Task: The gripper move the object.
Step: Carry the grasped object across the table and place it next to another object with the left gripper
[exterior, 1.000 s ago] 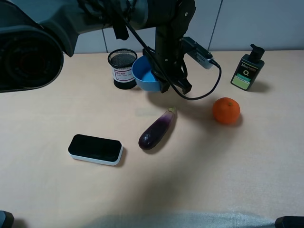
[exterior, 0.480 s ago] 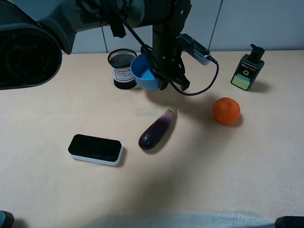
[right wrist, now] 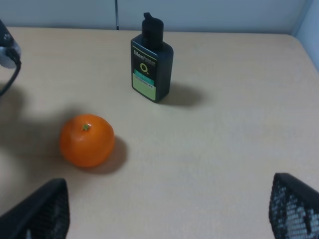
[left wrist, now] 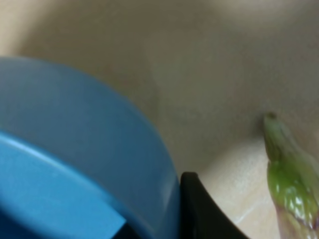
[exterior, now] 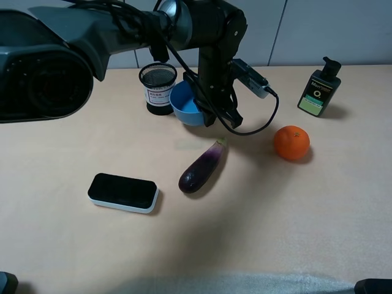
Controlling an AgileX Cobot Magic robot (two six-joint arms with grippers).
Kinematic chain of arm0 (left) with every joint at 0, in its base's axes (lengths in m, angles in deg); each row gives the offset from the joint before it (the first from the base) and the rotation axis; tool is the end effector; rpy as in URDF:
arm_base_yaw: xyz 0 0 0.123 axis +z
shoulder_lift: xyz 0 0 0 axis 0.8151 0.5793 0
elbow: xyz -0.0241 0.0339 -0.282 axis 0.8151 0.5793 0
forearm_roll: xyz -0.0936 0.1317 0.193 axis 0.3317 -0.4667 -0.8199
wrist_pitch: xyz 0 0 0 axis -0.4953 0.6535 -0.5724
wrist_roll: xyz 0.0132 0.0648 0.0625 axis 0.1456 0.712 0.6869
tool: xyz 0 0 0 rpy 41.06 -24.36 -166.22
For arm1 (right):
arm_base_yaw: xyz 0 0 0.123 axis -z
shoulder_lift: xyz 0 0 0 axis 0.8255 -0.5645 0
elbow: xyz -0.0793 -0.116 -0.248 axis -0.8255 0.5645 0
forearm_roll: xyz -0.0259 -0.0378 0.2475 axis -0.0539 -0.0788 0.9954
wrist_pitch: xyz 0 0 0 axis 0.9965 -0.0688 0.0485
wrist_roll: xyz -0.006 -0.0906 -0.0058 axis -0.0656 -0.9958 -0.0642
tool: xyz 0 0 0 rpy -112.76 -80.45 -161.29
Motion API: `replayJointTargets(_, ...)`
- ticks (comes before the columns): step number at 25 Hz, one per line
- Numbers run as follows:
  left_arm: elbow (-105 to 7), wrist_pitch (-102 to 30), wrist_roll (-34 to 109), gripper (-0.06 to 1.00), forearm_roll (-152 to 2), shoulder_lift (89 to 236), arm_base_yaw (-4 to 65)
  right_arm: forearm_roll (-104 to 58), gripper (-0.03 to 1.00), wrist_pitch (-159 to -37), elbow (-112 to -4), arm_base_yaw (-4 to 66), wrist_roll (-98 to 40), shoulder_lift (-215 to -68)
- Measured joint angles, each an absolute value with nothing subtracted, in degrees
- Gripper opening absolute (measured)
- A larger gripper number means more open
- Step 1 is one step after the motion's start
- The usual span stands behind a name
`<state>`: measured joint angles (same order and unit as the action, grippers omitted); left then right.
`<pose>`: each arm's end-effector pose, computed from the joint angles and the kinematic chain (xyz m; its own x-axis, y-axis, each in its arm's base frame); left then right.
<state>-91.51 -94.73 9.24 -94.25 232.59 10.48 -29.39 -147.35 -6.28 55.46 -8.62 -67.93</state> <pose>0.3745 -0.3521 0.1237 -0.5968 0.7816 -0.1817 0.7766 0.6196 0.1141 -0.0038 0.0016 0.2800 -0.4147 -0.0360 -0.9093 -0.0328 0.9992 -0.0246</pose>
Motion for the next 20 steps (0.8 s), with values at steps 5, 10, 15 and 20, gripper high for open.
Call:
replayJointTargets(5,-91.51,-94.00,9.28,0.04,-94.61,232.68,10.48,-29.39,0.61,-147.35,-6.28,55.46,-8.62,-67.93)
replayJointTargets(10,-91.51,-93.11,9.28,0.04,-94.70,232.68,10.48,-29.39,0.61,-147.35,-6.28,55.46,-8.62,-67.93)
replayJointTargets(15,-91.51,-93.14,9.28,0.04,-94.75,232.68,10.48,-29.39,0.61,-147.35,-6.28,55.46,-8.62,-67.93)
replayJointTargets(20,-91.51,-94.22,9.35,0.06,-94.75,232.68,10.48,-29.39,0.61,-147.35,-6.28,55.46,-8.62,-67.93)
